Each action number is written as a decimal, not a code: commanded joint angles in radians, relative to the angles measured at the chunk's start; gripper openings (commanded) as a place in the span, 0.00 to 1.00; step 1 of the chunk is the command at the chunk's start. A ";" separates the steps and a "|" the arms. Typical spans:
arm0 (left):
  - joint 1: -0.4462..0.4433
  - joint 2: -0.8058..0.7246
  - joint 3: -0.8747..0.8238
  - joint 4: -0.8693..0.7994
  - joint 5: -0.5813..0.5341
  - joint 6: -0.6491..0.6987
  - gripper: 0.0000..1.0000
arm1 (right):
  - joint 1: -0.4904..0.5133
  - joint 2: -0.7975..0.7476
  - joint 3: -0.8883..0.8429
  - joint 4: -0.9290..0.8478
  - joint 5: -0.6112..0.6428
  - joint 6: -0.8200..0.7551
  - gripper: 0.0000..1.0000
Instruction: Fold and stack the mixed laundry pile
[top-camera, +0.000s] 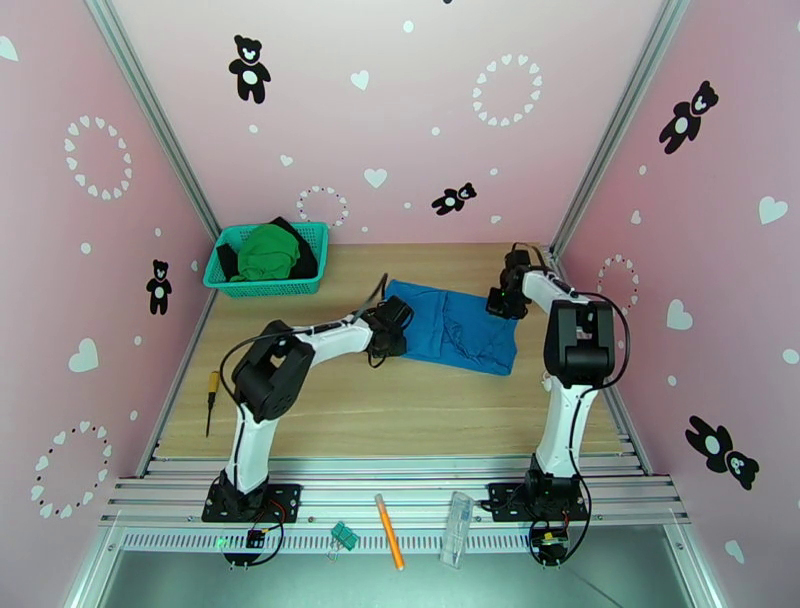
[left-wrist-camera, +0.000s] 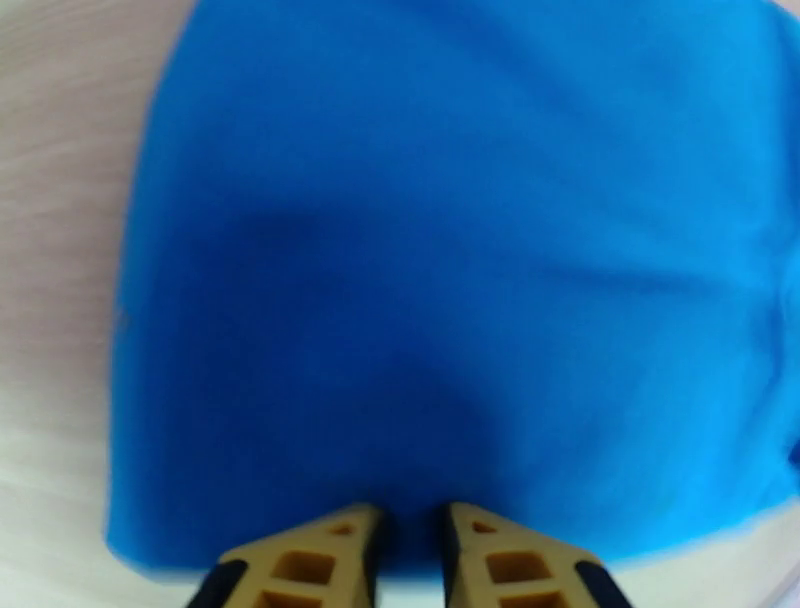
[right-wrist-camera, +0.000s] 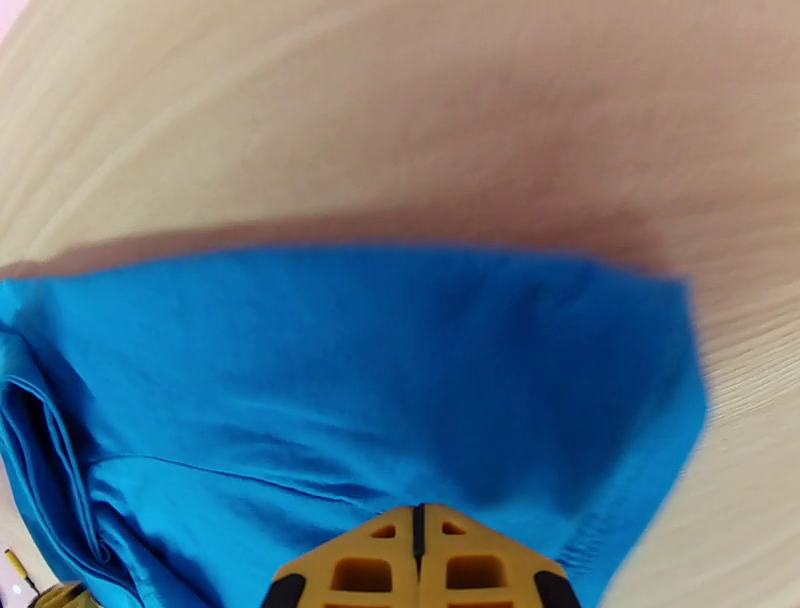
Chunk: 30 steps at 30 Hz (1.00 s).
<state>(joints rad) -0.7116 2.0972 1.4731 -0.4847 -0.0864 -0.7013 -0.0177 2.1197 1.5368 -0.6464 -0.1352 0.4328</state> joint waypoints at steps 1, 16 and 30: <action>0.035 0.106 0.046 -0.058 -0.047 -0.011 0.26 | 0.005 -0.073 -0.157 0.064 -0.027 0.082 0.00; 0.226 0.492 0.729 -0.344 -0.015 0.247 0.26 | 0.313 -0.632 -0.882 0.374 0.122 0.656 0.00; 0.227 0.489 0.970 -0.336 0.044 0.339 0.27 | 0.469 -0.715 -0.573 0.104 0.246 0.380 0.00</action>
<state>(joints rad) -0.4927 2.6835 2.4847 -0.8429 -0.0589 -0.3977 0.4480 1.4746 0.8307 -0.4007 0.0269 1.0039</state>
